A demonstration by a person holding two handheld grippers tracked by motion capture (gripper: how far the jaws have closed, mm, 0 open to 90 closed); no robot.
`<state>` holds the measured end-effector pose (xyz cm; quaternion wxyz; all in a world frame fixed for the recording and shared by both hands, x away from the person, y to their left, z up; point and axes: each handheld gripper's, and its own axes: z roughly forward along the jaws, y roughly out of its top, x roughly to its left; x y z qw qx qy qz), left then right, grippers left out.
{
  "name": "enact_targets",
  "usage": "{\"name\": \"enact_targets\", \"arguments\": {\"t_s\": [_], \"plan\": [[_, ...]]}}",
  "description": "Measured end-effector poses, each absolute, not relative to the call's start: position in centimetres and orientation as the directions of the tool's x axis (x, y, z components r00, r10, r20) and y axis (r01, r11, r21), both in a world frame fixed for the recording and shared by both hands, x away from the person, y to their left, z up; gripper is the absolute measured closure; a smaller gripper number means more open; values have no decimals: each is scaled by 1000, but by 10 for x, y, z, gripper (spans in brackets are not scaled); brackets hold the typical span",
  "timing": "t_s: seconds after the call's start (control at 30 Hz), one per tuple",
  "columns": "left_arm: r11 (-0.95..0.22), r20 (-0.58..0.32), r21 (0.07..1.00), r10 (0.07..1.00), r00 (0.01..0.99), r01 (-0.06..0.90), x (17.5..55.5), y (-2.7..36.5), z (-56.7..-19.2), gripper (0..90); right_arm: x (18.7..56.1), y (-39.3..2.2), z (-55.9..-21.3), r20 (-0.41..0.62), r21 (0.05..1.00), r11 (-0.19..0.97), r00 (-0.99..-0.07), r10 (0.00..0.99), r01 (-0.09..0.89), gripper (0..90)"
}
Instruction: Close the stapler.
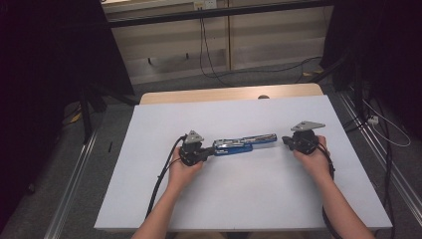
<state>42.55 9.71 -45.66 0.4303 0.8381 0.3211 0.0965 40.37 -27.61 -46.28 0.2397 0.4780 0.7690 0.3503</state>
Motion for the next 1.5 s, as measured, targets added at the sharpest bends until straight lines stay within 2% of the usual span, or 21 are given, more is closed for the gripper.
{"name": "enact_targets", "arguments": {"t_s": [0.53, 0.83, 1.1, 1.5], "plan": [[-455, -93, 771, 612, 786, 445, 423, 94, -461, 900, 408, -270, -467, -32, 755, 326, -464, 885, 569, 900], [-436, -98, 783, 619, 779, 444, 424, 95, -460, 900, 412, -262, -466, -38, 750, 350, -491, 870, 561, 900], [-430, -82, 800, 613, 786, 418, 423, 92, -459, 900, 412, -263, -467, -21, 756, 337, -493, 870, 561, 900], [-442, -92, 787, 605, 791, 430, 423, 93, -461, 900, 414, -263, -467, -19, 756, 340, -501, 865, 559, 900]]}}
